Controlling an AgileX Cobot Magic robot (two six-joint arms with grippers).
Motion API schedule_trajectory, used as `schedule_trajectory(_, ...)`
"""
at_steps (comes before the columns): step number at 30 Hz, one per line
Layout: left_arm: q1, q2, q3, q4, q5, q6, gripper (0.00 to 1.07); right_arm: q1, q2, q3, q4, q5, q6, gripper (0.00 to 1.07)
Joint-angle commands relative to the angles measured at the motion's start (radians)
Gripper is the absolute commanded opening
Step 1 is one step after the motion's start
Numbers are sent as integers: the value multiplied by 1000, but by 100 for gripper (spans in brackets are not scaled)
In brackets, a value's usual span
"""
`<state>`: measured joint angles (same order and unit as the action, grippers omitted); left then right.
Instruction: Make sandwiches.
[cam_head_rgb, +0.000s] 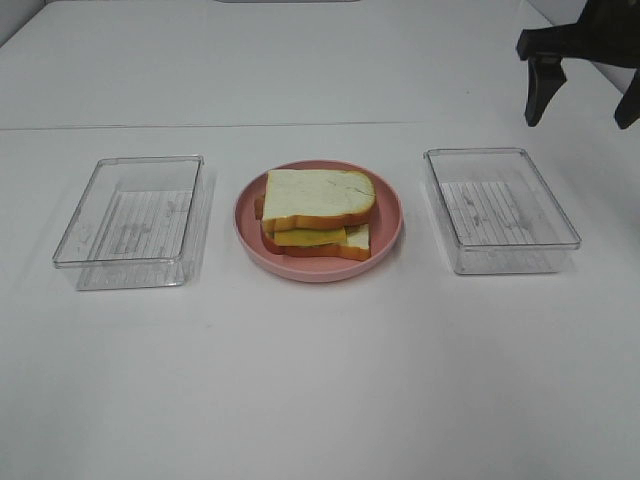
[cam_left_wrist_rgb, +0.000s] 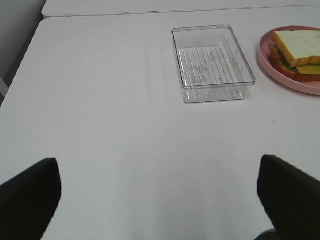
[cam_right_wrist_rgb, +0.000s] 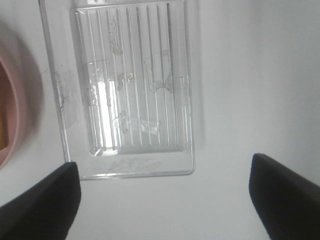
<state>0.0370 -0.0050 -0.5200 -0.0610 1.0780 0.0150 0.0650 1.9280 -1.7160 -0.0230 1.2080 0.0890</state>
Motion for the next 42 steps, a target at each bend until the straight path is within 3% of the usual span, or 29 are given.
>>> schedule_trajectory(1,4,-20,3,-9,-3,-1,100,4,-204,152,23,81,-5,87)
schedule_trajectory(3,4,-20,3,-9,-3,-1,100,4,-252,198,32,60,-3,87)
schedule_trajectory(5,4,-20,3,-9,-3,-1,100,4,-447,384,34,-23,-3,87)
schedule_trajectory(6,4,-20,3,-9,-3,-1,100,4,-447,384,34,-23,-3,87)
schedule_trajectory(7,4,-20,3,-9,-3,-1,100,4,-596,499,34,-75,-3,87)
schedule_trajectory(8,4,-20,3,-9,-3,-1,100,4,-671,562,34,-100,-3,87)
schedule_trajectory(9,4,-20,3,-9,-3,-1,100,4,-671,562,34,-100,-3,87)
schedule_trajectory(11,4,-20,3,-9,-3,-1,100,4,-882,735,34,-166,-4,87)
schedule_trajectory(12,4,-20,3,-9,-3,-1,100,4,-882,735,34,-166,-4,87)
schedule_trajectory(14,4,-20,3,-9,-3,-1,100,4,-1156,941,33,-211,-6,87)
schedule_trajectory(17,4,-20,3,-9,-3,-1,100,4,-1225,988,31,-212,-7,87)
schedule_trajectory(18,4,-20,3,-10,-3,-1,100,4,-1344,1064,16,-210,-11,87)
schedule_trajectory(20,4,-20,3,-10,-3,-1,100,4,-1406,1101,1,-202,-13,87)
schedule_trajectory(22,4,-20,3,-12,-3,-1,100,4,-1598,1199,-73,-142,-4,87)
schedule_trajectory(33,4,-20,3,-13,-3,-1,100,4,-1912,1266,-68,-107,16,87)
schedule_trajectory(42,4,-20,3,-15,-3,-1,100,4,-1958,1265,-68,-107,12,87)
